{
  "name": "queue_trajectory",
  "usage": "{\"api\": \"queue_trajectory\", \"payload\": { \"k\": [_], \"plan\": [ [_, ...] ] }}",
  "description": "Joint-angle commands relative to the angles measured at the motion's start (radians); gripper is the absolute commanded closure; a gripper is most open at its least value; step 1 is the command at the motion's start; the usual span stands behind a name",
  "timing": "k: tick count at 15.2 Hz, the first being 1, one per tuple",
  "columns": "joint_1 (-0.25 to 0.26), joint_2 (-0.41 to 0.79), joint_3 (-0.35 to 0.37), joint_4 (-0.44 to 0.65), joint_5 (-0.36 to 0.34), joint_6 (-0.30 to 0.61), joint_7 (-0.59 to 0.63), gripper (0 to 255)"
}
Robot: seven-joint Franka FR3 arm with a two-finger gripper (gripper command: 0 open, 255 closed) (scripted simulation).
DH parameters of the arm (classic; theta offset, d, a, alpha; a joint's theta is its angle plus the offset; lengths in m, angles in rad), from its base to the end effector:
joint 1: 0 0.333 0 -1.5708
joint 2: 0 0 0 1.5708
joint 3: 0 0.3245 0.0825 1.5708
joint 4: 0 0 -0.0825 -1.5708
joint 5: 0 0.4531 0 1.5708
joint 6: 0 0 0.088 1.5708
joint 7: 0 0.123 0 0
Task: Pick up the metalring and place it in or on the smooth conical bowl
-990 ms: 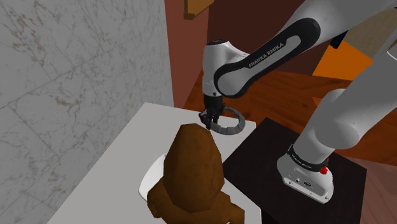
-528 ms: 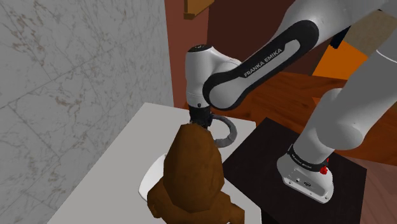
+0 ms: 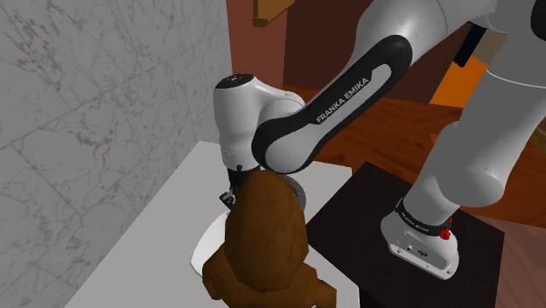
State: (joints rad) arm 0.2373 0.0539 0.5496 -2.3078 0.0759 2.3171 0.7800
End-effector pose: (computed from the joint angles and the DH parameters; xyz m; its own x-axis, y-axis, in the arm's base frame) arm 0.3928 0.3994 0.2662 0.9953 -0.0443 -0.0856 -0.0471 -0.9984 -0.0304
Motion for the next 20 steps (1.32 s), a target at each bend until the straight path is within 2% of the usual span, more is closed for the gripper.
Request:
{"api": "queue_trajectory", "payload": {
  "k": [1,6,10,20],
  "plan": [
    [0.027,0.055,0.017,0.06,-0.039,-0.009,0.072,255],
    [0.113,0.202,0.029,0.233,-0.143,-0.051,0.227,255],
    [0.206,0.334,0.019,0.405,-0.221,-0.106,0.336,255],
    [0.233,0.418,-0.015,0.376,-0.274,-0.002,0.362,255]
  ]
}}
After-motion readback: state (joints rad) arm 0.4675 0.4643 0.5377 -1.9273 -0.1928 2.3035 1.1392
